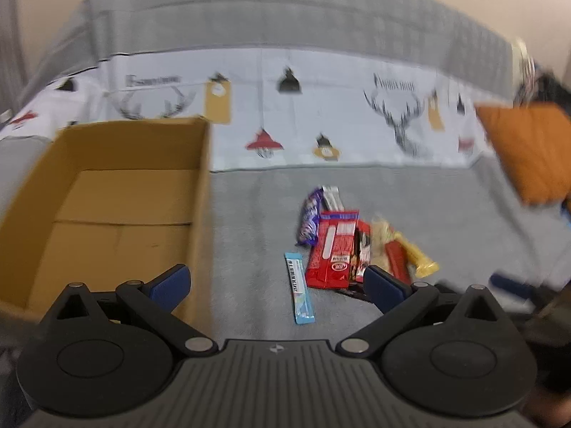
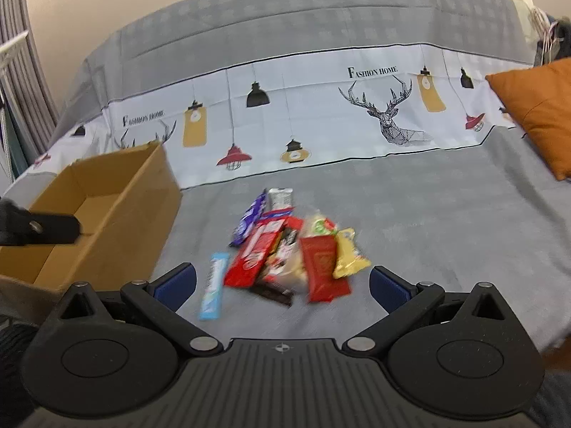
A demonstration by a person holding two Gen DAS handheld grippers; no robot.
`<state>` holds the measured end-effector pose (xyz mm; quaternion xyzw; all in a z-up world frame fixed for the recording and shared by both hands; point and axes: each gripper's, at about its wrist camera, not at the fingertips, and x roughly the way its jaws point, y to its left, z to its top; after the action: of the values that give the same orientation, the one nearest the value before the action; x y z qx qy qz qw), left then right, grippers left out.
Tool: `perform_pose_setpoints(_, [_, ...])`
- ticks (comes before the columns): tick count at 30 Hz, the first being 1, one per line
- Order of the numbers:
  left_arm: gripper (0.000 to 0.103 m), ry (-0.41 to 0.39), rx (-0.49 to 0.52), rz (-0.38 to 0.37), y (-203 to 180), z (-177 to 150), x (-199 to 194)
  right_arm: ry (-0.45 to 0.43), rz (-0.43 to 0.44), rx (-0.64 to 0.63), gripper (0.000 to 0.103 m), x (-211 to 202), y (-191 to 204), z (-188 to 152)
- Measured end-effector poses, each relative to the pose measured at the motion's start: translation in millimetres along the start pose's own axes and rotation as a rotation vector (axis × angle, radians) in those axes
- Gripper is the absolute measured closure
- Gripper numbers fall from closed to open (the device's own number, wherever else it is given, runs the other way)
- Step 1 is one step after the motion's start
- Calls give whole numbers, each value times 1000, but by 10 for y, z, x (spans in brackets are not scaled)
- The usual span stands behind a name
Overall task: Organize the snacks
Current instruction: 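Grasp the blue drink stick with left tool while right tool grasps yellow wafer bar, then carry both snacks over the box and open both tools to drop them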
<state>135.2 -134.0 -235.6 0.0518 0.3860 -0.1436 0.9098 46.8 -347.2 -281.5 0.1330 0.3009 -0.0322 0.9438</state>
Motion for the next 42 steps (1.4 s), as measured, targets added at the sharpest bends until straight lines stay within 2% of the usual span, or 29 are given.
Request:
perform_pose_setpoints(2, [1, 27, 64, 6, -146, -36, 361, -14, -10, -9, 12, 131, -143, -26])
perform_pose_setpoints(4, [13, 49, 107, -9, -248, -111, 653, -6, -27, 3, 18, 279, -283, -23])
perform_pose_setpoints(6, [32, 96, 124, -23, -277, -192, 950, 23, -11, 48, 36, 406, -429, 2])
perform_pose_setpoints(8, [41, 152, 92, -54, -228, -266, 1234, 39, 4, 72, 46, 535, -531, 38])
perform_pose_setpoints(11, [45, 194, 74, -49, -166, -335, 1502, 68, 7, 66, 47, 735, -606, 82])
perform_pose_setpoints(14, [46, 201, 91, -58, -141, -369, 1657, 136, -6, 31, 47, 1006, -629, 95])
perform_pose_setpoints(16, [53, 213, 102, -57, -154, -377, 1738, 173, 7, 30, 50, 1151, -634, 93])
perform_pose_setpoints(17, [60, 221, 110, -51, -155, -395, 1803, 182, 13, 25, 55, 1204, -630, 97])
perform_pose_setpoints(18, [63, 202, 113, -53, -153, -408, 1811, 193, 16, 18, 66, 1248, -620, 100])
perform_pose_setpoints(19, [70, 188, 117, -55, -160, -404, 1800, 205, 18, 12, 69, 1281, -608, 93])
perform_pose_setpoints(20, [83, 179, 134, -63, -172, -407, 1804, 206, 15, 18, 69, 1284, -614, 83])
perform_pose_setpoints(23, [83, 176, 144, -73, -181, -404, 1789, 190, 20, 38, 70, 1184, -649, 54])
perform_pose_setpoints(26, [84, 193, 125, -83, -133, -466, 1679, 192, -19, 38, 71, 1056, -658, -40])
perform_pose_setpoints(28, [84, 188, 145, -101, -129, -545, 1573, 215, -59, 43, 72, 985, -661, -141])
perform_pose_setpoints(32, [83, 152, 210, -90, -149, -709, 1491, 265, -102, 2, 72, 971, -667, -318])
perform_pose_setpoints(35, [82, 148, 193, -79, -157, -664, 1539, 235, -118, -6, 68, 967, -729, -331])
perform_pose_setpoints(39, [81, 140, 202, -77, -200, -601, 1644, 188, -106, -3, 44, 998, -788, -272])
perform_pose_setpoints(41, [83, 136, 225, -77, -236, -592, 1660, 182, -103, -21, 44, 1057, -789, -236])
perform_pose_setpoints(42, [84, 136, 235, -74, -248, -593, 1660, 196, -105, -29, 50, 1105, -795, -237])
